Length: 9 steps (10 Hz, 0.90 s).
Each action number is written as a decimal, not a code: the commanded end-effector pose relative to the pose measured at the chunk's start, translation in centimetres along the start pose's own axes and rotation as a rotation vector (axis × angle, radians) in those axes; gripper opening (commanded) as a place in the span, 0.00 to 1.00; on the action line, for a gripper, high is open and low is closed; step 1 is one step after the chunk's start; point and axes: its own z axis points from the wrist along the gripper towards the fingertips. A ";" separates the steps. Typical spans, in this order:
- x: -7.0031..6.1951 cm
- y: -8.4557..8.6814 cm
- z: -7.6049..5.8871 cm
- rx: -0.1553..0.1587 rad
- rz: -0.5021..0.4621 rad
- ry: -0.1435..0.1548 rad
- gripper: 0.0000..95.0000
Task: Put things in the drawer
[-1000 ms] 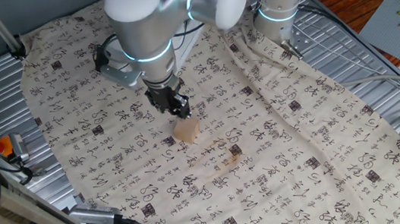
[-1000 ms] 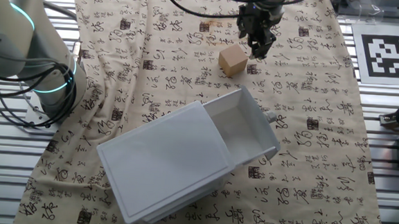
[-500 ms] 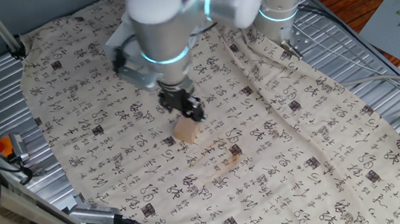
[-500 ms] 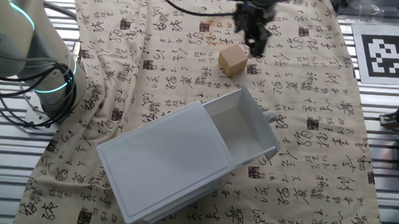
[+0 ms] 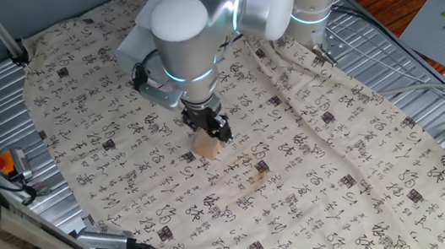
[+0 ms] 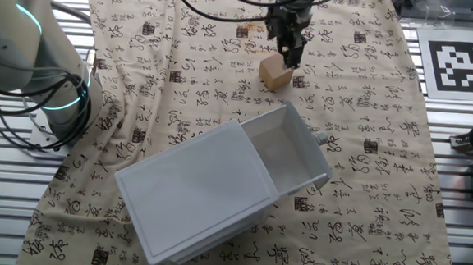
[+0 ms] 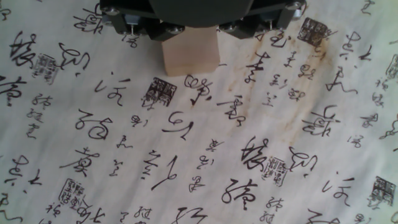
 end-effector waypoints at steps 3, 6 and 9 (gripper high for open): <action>0.1 -0.3 0.8 0.002 -0.014 -0.003 0.80; 0.0 -0.9 0.4 -0.015 -0.020 -0.005 0.80; 0.0 -0.9 0.4 -0.041 -0.018 0.018 0.80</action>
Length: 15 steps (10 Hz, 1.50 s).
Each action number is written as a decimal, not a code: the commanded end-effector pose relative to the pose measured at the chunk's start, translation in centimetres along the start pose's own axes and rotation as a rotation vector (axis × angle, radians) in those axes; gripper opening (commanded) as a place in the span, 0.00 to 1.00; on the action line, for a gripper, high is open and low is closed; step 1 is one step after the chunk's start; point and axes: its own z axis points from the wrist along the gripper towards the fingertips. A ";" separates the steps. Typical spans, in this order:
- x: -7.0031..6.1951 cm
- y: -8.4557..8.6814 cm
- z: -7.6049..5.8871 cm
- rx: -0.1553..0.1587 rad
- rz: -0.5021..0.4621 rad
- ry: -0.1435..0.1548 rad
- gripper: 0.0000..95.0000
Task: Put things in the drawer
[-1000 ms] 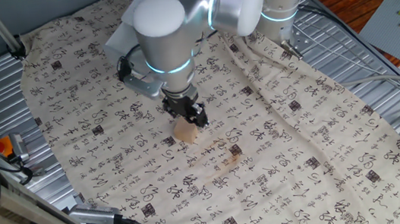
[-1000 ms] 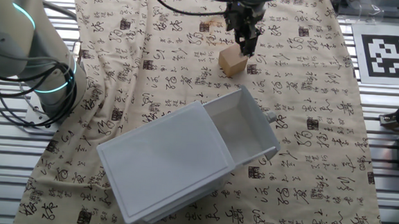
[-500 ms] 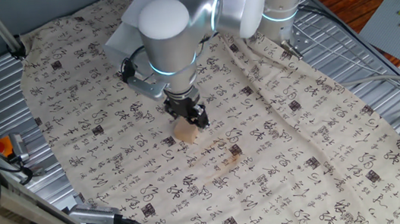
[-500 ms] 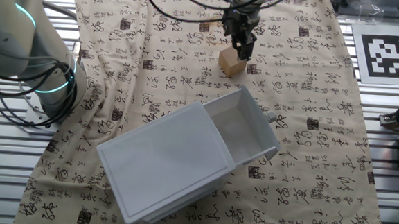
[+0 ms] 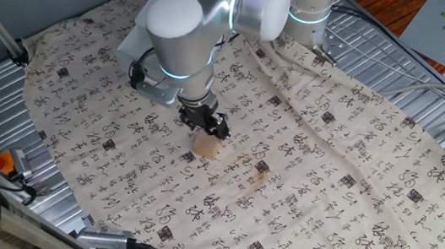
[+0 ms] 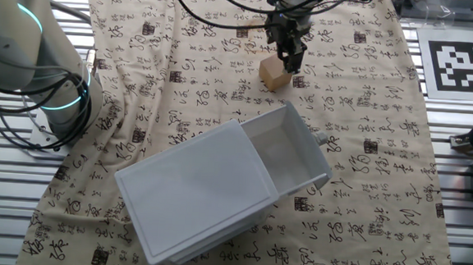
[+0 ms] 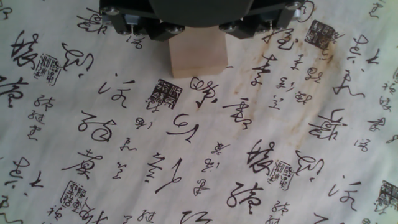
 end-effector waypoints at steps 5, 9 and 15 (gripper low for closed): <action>-0.1 0.1 0.0 -0.019 0.011 0.053 0.80; -0.4 -0.5 1.4 -0.015 0.002 0.053 0.80; -0.8 -0.8 3.5 -0.015 -0.003 0.054 0.80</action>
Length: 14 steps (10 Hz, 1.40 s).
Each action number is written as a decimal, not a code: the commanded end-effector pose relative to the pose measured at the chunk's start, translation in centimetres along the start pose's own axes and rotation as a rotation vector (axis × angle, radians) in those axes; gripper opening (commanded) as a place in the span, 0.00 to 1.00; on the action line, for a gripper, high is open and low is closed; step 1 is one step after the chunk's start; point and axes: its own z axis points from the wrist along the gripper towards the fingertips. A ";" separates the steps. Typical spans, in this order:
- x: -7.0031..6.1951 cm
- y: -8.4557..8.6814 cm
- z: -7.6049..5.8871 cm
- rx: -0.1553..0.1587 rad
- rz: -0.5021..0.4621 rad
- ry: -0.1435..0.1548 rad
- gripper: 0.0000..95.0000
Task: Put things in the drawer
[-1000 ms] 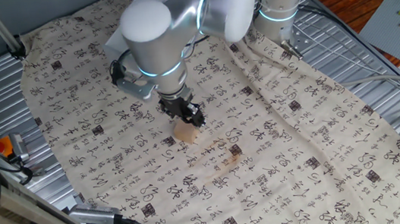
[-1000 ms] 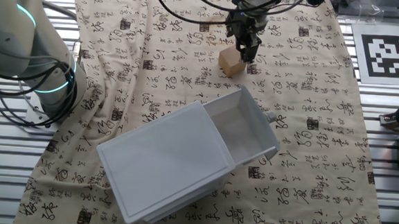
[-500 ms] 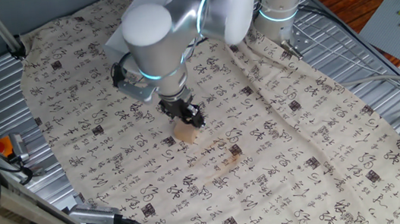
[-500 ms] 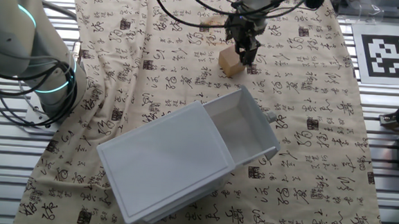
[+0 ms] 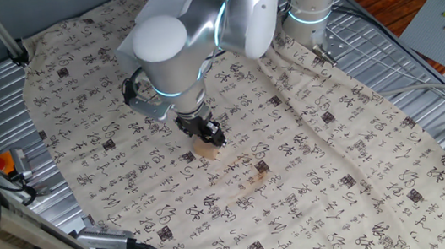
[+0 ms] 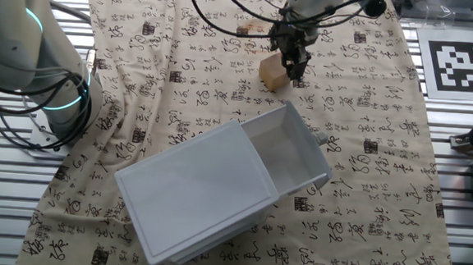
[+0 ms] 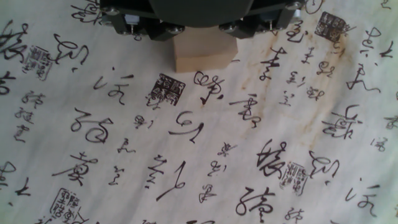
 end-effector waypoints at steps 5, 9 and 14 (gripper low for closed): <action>-0.5 0.2 1.1 0.013 0.026 0.006 0.00; -0.4 -0.1 0.9 0.024 -0.002 0.024 0.00; 0.0 -3.4 -7.4 -0.009 -0.061 0.068 0.00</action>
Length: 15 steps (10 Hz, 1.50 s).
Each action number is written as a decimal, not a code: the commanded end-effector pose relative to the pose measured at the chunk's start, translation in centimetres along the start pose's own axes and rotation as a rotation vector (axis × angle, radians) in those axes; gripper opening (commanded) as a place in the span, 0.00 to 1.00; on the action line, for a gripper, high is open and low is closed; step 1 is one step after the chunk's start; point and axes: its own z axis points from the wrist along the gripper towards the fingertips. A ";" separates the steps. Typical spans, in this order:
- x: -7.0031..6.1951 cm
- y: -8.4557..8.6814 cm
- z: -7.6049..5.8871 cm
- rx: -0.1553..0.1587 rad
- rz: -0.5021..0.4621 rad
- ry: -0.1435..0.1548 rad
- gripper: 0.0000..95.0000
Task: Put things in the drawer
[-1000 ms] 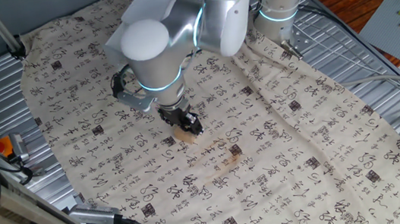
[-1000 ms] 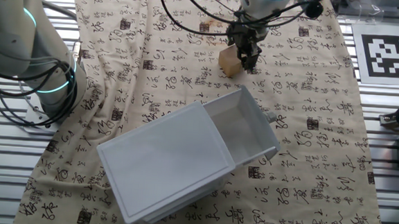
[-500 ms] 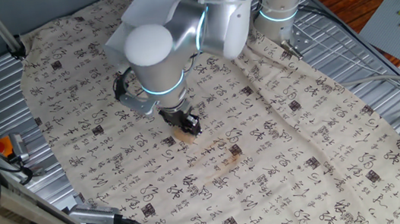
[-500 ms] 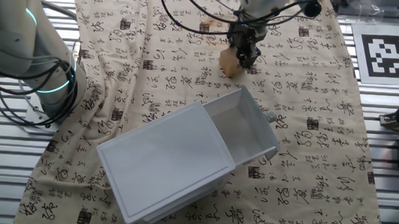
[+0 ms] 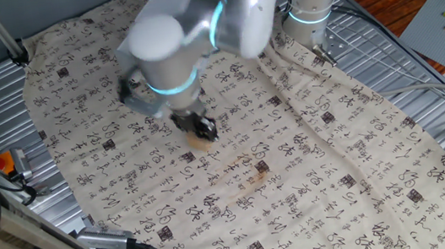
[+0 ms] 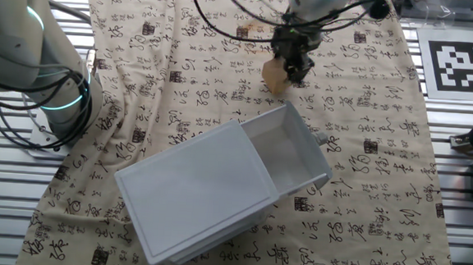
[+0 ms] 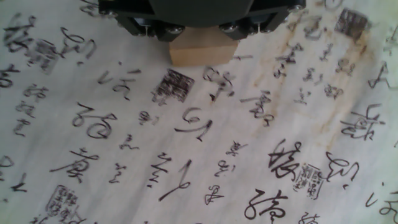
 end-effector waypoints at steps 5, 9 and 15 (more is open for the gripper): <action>1.7 -3.1 -9.7 -0.042 -0.089 0.095 0.00; 2.4 -2.5 -10.6 -0.045 -0.148 0.176 0.00; 1.9 -2.3 -10.6 -0.016 -0.087 0.113 0.00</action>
